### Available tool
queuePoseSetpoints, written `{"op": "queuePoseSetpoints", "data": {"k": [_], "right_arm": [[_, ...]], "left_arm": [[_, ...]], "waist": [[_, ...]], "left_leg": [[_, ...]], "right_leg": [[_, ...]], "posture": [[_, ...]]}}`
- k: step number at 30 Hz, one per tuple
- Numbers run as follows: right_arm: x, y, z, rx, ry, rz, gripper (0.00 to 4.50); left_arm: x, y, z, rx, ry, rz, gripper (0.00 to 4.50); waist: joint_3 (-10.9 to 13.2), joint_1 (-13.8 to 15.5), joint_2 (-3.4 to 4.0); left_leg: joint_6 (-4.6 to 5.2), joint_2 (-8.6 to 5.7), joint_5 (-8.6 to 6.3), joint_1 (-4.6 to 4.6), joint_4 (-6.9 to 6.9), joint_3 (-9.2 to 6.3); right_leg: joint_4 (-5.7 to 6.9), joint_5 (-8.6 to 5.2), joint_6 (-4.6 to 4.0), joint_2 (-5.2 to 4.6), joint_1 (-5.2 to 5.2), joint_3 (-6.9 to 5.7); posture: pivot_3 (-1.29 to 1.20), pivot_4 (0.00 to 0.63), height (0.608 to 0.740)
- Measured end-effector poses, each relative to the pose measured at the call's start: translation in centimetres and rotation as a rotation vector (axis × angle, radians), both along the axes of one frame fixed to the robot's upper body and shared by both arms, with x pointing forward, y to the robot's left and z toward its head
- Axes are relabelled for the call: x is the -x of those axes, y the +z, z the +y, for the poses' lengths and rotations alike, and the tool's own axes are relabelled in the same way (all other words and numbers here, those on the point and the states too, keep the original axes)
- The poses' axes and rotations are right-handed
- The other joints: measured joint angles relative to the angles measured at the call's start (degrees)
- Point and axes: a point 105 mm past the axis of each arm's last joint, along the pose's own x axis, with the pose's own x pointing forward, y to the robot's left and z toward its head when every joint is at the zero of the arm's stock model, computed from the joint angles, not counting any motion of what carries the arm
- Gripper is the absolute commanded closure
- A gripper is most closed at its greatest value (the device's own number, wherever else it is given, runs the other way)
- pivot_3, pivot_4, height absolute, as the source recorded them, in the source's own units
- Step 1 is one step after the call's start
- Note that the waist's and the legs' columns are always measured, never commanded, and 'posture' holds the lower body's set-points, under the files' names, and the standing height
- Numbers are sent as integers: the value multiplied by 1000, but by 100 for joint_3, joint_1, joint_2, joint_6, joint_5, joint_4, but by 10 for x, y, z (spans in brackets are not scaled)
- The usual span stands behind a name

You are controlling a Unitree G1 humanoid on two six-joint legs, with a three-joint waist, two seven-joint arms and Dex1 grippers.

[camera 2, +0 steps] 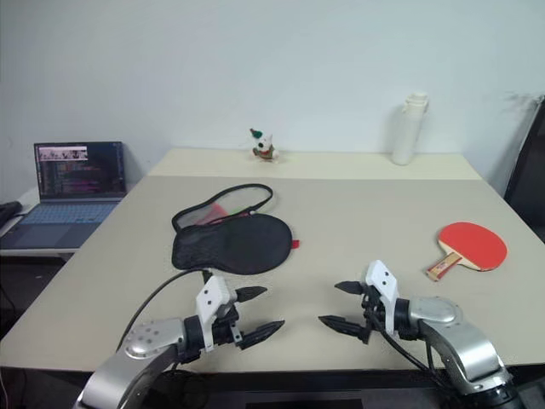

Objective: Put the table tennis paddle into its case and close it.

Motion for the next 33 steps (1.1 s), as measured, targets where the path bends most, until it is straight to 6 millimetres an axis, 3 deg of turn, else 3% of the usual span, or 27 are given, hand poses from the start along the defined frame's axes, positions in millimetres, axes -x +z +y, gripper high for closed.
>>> {"op": "queuePoseSetpoints", "data": {"k": [5,9,14,18,22,28,33], "right_arm": [[-4,4,-7,4,-53,-11,0],[-3,12,-11,13,-89,-25,0],[-6,32,-16,-11,-130,-55,0],[-13,48,-6,-50,-121,-105,0],[-15,53,10,-87,-95,-118,0],[-18,55,9,-92,-107,-130,0],[-20,58,14,-114,-113,-144,0]], "left_arm": [[-9,-2,-2,23,6,-7,7],[-24,25,-5,54,-24,-79,7],[-41,44,31,-23,-4,-136,7],[-56,40,63,-119,19,-111,7],[-68,32,76,-136,23,-76,7],[-96,14,69,-192,-21,-49,7],[-108,2,68,-273,-63,-36,7]], "waist": [[0,1,0],[1,5,0],[1,-29,1],[2,-15,3],[2,-6,3],[3,62,-2],[3,-3,-2]], "left_leg": [[0,0,0,1,3,1],[0,0,0,-4,3,3],[0,4,0,3,-2,5],[0,4,0,0,0,8],[-1,1,-1,-9,-2,8],[-2,-6,-2,-16,7,18],[-1,1,-2,-15,2,26]], "right_leg": [[2,-1,-2,1,1,-2],[2,1,1,2,-1,-5],[2,0,0,9,-1,-3],[3,0,-1,10,-2,-11],[-4,0,0,5,-7,-7],[-1,3,4,2,-9,-10],[3,2,2,10,-13,-8]], "posture": [[0,150,740],[0,150,740],[0,150,740],[0,150,740],[0,150,740],[0,150,740],[0,150,740]]}}
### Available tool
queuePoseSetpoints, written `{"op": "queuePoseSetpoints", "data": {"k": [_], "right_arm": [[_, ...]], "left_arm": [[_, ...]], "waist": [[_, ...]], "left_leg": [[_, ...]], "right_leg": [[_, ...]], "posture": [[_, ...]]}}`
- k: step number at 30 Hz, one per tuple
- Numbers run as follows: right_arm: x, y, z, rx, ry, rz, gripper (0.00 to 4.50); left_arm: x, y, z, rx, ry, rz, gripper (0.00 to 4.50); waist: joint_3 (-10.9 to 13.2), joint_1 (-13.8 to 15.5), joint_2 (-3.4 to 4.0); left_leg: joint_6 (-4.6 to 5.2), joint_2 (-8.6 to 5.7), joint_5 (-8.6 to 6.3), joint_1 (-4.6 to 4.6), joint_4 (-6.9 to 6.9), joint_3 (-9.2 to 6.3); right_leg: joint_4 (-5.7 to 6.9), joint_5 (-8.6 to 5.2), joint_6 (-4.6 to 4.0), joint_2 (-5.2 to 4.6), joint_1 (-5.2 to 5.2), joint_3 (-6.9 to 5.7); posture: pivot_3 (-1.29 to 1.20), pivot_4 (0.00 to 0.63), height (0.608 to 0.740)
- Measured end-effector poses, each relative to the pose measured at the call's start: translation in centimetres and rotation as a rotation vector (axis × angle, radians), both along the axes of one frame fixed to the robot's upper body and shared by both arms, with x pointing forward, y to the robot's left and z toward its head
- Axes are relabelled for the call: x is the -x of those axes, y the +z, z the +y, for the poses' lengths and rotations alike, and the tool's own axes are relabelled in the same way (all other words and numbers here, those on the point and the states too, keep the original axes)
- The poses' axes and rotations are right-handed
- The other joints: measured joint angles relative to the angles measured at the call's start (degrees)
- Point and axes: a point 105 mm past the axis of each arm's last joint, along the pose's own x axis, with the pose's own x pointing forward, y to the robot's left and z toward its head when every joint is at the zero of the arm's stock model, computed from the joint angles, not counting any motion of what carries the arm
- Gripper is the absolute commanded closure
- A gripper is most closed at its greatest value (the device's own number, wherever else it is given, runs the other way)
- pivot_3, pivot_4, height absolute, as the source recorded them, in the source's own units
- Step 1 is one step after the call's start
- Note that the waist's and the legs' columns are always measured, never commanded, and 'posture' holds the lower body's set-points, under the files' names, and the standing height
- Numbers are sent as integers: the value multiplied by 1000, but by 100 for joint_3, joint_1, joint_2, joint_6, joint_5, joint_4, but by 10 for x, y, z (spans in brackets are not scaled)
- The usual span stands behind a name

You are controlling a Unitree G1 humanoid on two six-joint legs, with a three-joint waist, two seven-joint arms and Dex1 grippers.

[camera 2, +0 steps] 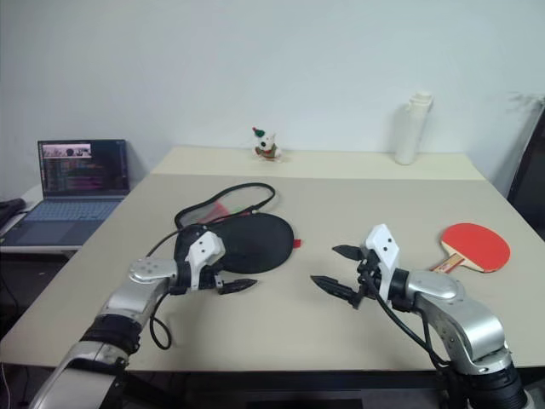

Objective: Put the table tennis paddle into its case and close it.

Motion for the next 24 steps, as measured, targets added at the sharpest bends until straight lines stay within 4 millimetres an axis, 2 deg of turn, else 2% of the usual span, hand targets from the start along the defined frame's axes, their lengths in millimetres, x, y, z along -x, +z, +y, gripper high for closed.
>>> {"op": "queuePoseSetpoints", "data": {"k": [4,7,17,18,24], "right_arm": [[-1,0,0,-3,-10,-2,0],[-2,1,0,-9,-21,-6,0],[-5,3,-3,-14,-60,-21,0],[-6,4,-5,-16,-70,-26,0],[-9,5,-16,-18,-120,-37,0]], "left_arm": [[0,-4,4,-25,-24,16,7],[1,-5,5,-38,-44,25,583],[5,-8,2,-6,-71,69,4270],[5,-7,3,7,-65,72,4463],[4,-3,-10,118,-21,107,4463]], "waist": [[0,-11,0],[0,-12,0],[0,-9,0],[0,-9,0],[0,-5,0]], "left_leg": [[0,4,0,-1,-3,-1],[0,3,0,1,-1,3],[1,3,0,4,3,3],[1,3,0,3,2,3],[1,1,0,0,3,-1]], "right_leg": [[4,-1,-2,3,-4,-2],[8,-1,-1,3,-4,2],[14,-1,-1,2,-3,2],[13,-1,-1,2,-3,2],[11,0,0,-1,-3,2]], "posture": [[0,150,740],[0,150,740],[0,150,740],[0,150,740],[0,150,740]]}}
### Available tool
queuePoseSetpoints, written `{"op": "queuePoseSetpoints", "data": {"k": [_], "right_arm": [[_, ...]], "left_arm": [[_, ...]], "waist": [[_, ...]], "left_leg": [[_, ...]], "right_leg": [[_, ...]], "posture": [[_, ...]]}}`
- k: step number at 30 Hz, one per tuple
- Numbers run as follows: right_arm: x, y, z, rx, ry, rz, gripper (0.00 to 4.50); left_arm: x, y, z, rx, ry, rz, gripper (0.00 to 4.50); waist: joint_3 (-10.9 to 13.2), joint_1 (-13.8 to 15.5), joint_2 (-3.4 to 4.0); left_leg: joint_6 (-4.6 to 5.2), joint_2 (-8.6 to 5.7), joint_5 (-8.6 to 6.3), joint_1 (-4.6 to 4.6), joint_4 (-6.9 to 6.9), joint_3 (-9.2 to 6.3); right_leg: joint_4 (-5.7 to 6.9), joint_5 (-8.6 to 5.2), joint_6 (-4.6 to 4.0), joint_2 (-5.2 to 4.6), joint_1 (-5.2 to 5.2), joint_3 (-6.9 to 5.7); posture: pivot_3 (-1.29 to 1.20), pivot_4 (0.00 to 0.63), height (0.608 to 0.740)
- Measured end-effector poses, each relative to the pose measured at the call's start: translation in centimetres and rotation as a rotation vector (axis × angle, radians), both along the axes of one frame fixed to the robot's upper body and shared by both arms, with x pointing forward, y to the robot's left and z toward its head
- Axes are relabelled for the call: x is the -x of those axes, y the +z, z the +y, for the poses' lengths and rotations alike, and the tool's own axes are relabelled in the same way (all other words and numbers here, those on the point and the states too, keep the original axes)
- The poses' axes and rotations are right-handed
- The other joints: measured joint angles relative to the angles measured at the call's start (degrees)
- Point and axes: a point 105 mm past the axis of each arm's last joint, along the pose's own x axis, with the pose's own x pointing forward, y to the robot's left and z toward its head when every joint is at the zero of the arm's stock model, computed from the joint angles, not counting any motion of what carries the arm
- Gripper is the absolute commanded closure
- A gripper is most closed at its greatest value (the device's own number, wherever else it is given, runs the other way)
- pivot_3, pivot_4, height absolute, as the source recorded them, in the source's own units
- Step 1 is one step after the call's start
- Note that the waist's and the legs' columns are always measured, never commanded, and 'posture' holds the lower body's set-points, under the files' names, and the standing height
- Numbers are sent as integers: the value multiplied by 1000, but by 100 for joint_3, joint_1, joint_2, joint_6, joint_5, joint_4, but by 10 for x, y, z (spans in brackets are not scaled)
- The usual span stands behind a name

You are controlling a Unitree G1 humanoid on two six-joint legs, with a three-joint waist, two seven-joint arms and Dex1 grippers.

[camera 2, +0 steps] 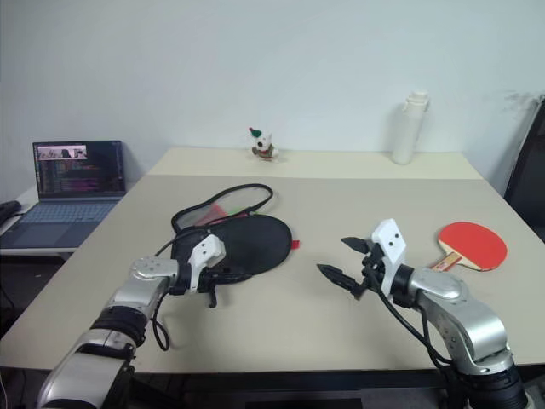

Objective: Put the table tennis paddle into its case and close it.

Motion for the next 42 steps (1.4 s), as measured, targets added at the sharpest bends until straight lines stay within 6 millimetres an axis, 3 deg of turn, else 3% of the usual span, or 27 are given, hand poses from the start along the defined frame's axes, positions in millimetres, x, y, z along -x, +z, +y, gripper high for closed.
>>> {"op": "queuePoseSetpoints", "data": {"k": [9,14,17,21,25,30,32,37,42], "right_arm": [[-3,2,-15,12,-57,-9,0],[-2,1,-16,11,-61,-4,0],[-2,0,-16,11,-62,-2,0],[-2,-2,-17,9,-72,3,0],[-3,-3,-18,7,-79,8,0],[-8,-12,-22,5,-108,71,0],[-11,-18,-19,-14,-128,135,0],[-26,-35,3,-103,-173,291,0],[-45,-47,12,-108,-257,350,0]], "left_arm": [[13,32,-97,331,-4,32,4463],[9,28,-129,348,36,65,4463],[1,30,-133,345,69,66,3842],[-1,29,-134,345,83,73,2459],[-1,29,-129,336,93,65,1105],[26,35,-103,337,-17,89,1105],[35,38,-83,311,-43,79,1105],[31,51,-23,258,75,-3,1105],[38,47,2,231,118,0,1105]], "waist": [[0,15,-1],[0,-4,-1],[0,-5,-1],[1,-5,-1],[1,-5,-1],[1,-29,0],[1,-51,0],[1,-70,1],[1,-15,1]], "left_leg": [[0,-4,0,5,5,-16],[0,-4,0,9,4,-11],[0,-5,0,9,4,-9],[0,-4,0,6,3,-9],[0,-4,0,6,3,-10],[0,3,0,10,-2,-13],[0,7,0,16,-3,-15],[0,7,1,18,0,-19],[-1,1,0,3,-2,-17]], "right_leg": [[2,2,3,-3,8,5],[3,1,3,6,10,5],[2,1,2,9,10,2],[-3,1,2,6,10,4],[-3,1,2,5,10,5],[2,-1,-2,6,8,3],[6,-1,-4,7,8,9],[11,0,-10,6,8,7],[-4,2,-9,-3,2,7]], "posture": [[0,150,740],[0,150,740],[0,150,740],[0,150,740],[0,150,740],[0,150,740],[0,150,740],[0,150,740],[0,150,740]]}}
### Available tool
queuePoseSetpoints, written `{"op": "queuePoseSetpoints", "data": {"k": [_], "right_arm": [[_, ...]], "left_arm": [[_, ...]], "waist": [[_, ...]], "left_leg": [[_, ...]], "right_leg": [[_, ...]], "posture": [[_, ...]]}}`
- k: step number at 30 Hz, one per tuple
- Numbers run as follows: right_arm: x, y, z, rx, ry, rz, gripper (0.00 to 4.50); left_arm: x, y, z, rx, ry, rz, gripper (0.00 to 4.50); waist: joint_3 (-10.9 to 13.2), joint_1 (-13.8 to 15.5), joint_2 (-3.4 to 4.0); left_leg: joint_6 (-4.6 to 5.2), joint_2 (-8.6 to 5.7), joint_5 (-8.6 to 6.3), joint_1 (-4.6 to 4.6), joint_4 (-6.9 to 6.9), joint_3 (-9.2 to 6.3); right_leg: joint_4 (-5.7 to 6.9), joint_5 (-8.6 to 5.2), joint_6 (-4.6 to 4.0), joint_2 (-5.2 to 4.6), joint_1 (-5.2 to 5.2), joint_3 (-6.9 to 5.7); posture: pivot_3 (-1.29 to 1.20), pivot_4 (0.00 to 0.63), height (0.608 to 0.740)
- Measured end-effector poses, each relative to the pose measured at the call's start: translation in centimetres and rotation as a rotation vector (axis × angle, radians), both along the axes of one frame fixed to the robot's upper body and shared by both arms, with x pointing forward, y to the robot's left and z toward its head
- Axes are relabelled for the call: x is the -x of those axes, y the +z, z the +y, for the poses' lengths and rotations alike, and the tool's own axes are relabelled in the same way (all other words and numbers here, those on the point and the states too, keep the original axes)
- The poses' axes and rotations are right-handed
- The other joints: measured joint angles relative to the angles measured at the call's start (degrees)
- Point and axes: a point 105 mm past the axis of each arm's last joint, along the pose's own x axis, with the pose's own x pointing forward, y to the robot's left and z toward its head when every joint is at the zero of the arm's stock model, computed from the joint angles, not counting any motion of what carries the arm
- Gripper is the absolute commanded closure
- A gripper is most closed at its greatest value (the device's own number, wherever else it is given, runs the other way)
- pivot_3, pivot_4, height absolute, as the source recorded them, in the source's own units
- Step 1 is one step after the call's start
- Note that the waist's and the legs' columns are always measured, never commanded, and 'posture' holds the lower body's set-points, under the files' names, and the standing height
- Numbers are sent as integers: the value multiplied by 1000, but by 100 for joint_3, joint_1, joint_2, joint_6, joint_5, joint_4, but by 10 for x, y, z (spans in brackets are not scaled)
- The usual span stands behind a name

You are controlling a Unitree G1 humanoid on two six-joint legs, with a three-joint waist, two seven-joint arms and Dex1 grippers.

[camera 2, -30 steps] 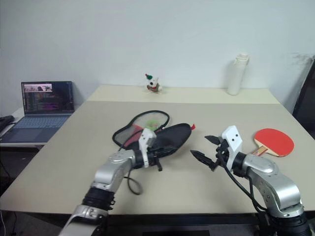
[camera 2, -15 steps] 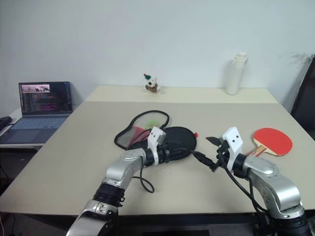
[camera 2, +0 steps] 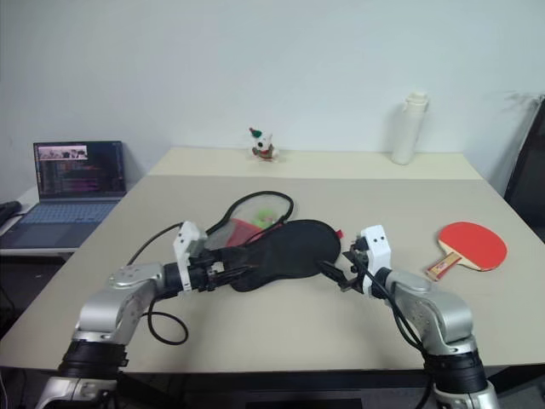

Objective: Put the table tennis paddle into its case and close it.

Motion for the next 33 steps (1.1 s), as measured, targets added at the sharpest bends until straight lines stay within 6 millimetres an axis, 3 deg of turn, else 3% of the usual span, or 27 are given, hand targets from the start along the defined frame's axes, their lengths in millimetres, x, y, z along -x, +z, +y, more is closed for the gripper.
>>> {"op": "queuePoseSetpoints", "data": {"k": [3,7,12,22,33], "right_arm": [[-16,-20,-2,27,-117,87,0],[-20,-33,-4,45,-167,148,0],[-23,-32,11,9,-157,171,0],[-23,-23,65,-111,-77,227,0],[-23,-26,74,-142,-130,285,0]], "left_arm": [[2,1,22,-21,66,-22,1105],[5,-3,36,-19,132,-16,1105],[5,2,32,-16,135,-38,1105],[0,5,21,7,125,-50,1105],[0,4,17,5,111,-43,1105]], "waist": [[0,-4,0],[1,6,1],[0,2,1],[1,-61,1],[1,-106,2]], "left_leg": [[0,2,0,0,-3,0],[0,3,0,-1,-4,0],[0,5,0,1,-4,0],[0,7,0,0,-5,0],[0,7,0,0,-7,-1]], "right_leg": [[4,15,-25,-1,-7,4],[5,14,-25,0,-8,3],[9,11,-19,2,-8,3],[11,14,-25,3,-12,4],[11,15,-27,3,-14,4]], "posture": [[0,150,740],[0,150,740],[0,150,740],[0,150,740],[0,150,740]]}}
